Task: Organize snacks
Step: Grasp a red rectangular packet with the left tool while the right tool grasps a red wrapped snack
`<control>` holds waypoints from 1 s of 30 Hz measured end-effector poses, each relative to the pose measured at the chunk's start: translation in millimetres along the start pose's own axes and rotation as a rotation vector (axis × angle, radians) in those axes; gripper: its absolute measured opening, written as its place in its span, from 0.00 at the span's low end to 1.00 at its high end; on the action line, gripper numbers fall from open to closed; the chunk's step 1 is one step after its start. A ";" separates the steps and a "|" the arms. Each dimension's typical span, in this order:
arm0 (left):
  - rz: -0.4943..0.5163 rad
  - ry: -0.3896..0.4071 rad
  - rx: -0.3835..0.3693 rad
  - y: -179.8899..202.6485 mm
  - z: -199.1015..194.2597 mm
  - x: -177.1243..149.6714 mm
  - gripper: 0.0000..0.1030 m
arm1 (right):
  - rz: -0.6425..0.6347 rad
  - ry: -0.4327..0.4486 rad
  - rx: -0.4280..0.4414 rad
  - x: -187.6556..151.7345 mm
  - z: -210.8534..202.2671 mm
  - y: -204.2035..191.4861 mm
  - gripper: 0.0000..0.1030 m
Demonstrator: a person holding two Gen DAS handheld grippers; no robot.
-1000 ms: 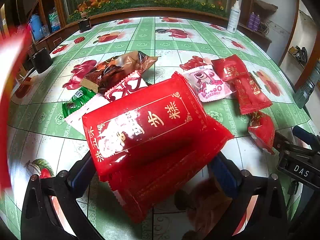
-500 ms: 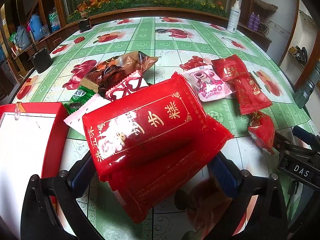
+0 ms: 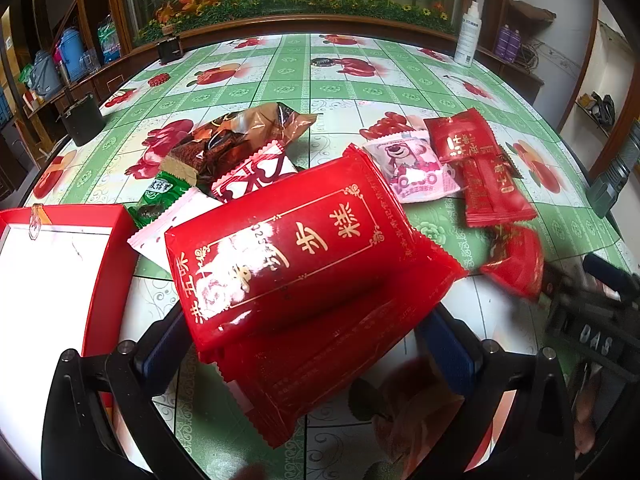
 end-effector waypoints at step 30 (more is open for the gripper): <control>0.187 0.087 0.001 -74.6 -85.9 -6.5 1.00 | -0.101 -0.053 0.253 2.2 -8.5 -51.0 0.77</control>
Point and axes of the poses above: each gripper's, at about its wrist camera, not at the fingertips, and z roughly the way its jaws point, y to its right, x to its top, the point moved 3 cm from there along z, roughly the way its jaws point, and after that the axes turned 5 degrees about -y, right-handed, at the moved point
